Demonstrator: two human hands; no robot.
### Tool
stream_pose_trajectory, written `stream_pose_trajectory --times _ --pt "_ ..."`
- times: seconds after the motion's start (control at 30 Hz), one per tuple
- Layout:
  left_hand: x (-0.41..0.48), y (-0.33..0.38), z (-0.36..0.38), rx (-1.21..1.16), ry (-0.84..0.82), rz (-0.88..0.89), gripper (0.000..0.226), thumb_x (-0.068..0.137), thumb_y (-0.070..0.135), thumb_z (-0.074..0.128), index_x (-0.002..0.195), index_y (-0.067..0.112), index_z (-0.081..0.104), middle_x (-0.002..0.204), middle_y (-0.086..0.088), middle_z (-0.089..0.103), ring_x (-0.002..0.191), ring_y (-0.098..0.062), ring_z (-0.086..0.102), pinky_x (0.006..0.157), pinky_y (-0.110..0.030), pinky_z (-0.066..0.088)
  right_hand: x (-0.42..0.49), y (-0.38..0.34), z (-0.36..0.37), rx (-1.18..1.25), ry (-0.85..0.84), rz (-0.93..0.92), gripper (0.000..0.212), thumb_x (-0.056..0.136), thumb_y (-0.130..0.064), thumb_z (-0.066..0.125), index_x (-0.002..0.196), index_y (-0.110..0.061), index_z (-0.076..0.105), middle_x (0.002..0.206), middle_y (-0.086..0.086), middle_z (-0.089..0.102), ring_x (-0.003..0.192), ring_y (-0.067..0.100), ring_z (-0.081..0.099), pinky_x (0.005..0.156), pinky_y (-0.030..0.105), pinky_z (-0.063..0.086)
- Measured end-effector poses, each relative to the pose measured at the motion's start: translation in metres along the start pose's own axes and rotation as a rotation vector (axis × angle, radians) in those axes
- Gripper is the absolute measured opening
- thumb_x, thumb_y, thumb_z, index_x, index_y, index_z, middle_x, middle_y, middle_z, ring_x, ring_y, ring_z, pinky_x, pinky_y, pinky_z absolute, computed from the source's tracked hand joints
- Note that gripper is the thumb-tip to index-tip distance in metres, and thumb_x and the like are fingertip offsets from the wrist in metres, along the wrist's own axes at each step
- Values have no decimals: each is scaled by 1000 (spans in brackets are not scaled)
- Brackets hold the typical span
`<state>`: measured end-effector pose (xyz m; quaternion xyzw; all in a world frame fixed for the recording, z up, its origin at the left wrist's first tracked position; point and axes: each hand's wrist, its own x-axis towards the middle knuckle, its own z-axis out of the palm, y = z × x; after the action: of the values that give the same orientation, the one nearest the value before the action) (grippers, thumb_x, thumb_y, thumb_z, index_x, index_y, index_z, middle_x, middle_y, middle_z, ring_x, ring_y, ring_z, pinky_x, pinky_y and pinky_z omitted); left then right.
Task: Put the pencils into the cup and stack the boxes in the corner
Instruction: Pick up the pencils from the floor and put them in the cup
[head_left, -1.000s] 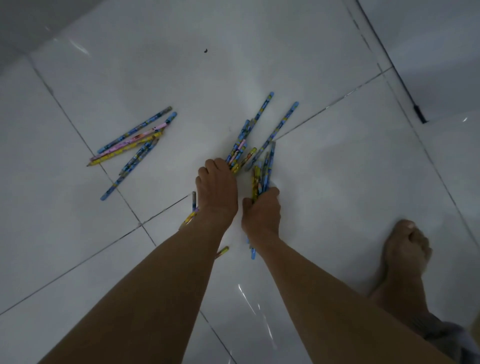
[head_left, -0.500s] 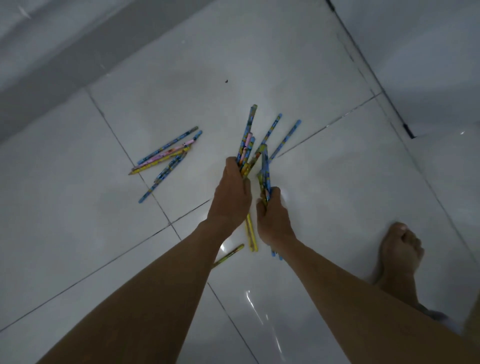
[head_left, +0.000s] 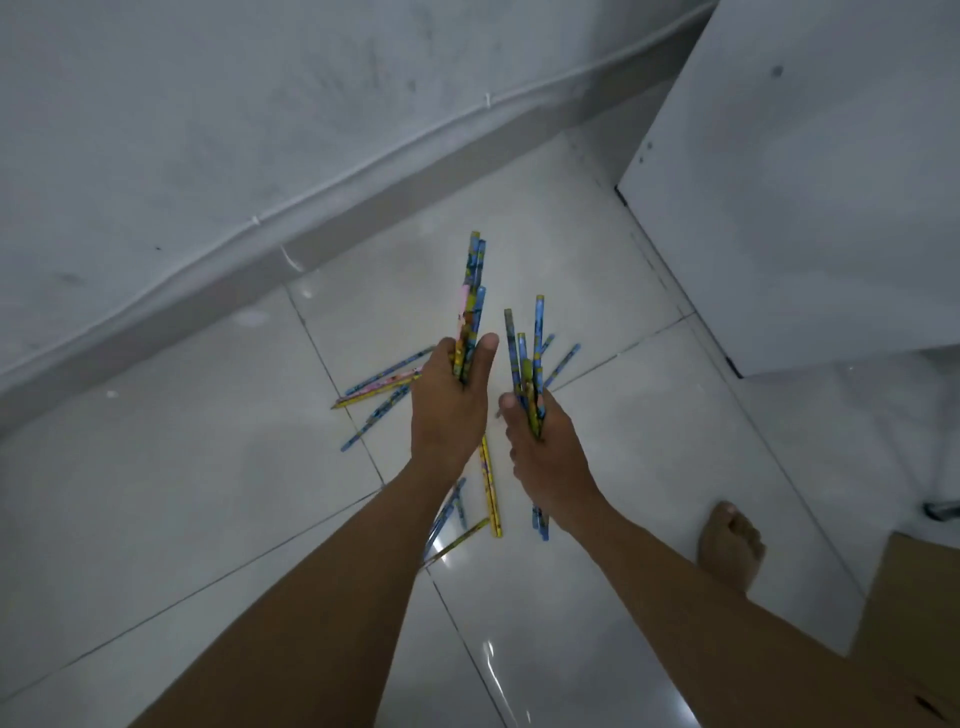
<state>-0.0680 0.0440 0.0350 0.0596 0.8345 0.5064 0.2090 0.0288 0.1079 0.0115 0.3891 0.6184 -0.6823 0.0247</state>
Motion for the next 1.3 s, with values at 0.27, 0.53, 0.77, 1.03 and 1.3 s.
stream_pose_trajectory --times 0.27,0.53,0.77,1.03,1.3 --pt "-49 96 -43 -163 49 -49 46 90 52 52 61 20 36 56 4 34 53 -10 35 55 -29 34 -64 -111 -7 123 -16 -39 27 92 -54 50 76 -33 49 64 1 38 48 7 34 45 25 32" --pt "-98 225 -82 -243 83 12 43 92 46 52 60 21 37 54 5 36 52 -9 37 53 -29 36 -146 -227 -20 172 -27 -89 29 96 -46 48 75 -25 45 63 8 37 50 14 33 45 29 31" --pt "-134 316 -103 -228 117 82 44 93 50 51 60 26 34 58 -7 38 53 -18 38 54 -37 36 -203 -304 -57 193 -34 -162 34 96 -48 46 76 -21 39 60 6 33 49 18 29 45 29 28" --pt "-171 441 -91 -234 178 191 42 92 48 52 66 19 37 59 0 35 55 -13 34 54 -29 30 -239 -407 -139 205 -102 -281 29 96 -45 49 76 -27 38 57 -2 30 46 13 24 42 27 23" --pt "-181 567 -70 -275 233 334 37 94 40 53 67 19 40 59 6 36 53 -6 35 50 -20 32 -254 -510 -213 142 -62 -423 37 92 -56 48 81 -21 43 59 2 36 47 13 32 43 25 28"
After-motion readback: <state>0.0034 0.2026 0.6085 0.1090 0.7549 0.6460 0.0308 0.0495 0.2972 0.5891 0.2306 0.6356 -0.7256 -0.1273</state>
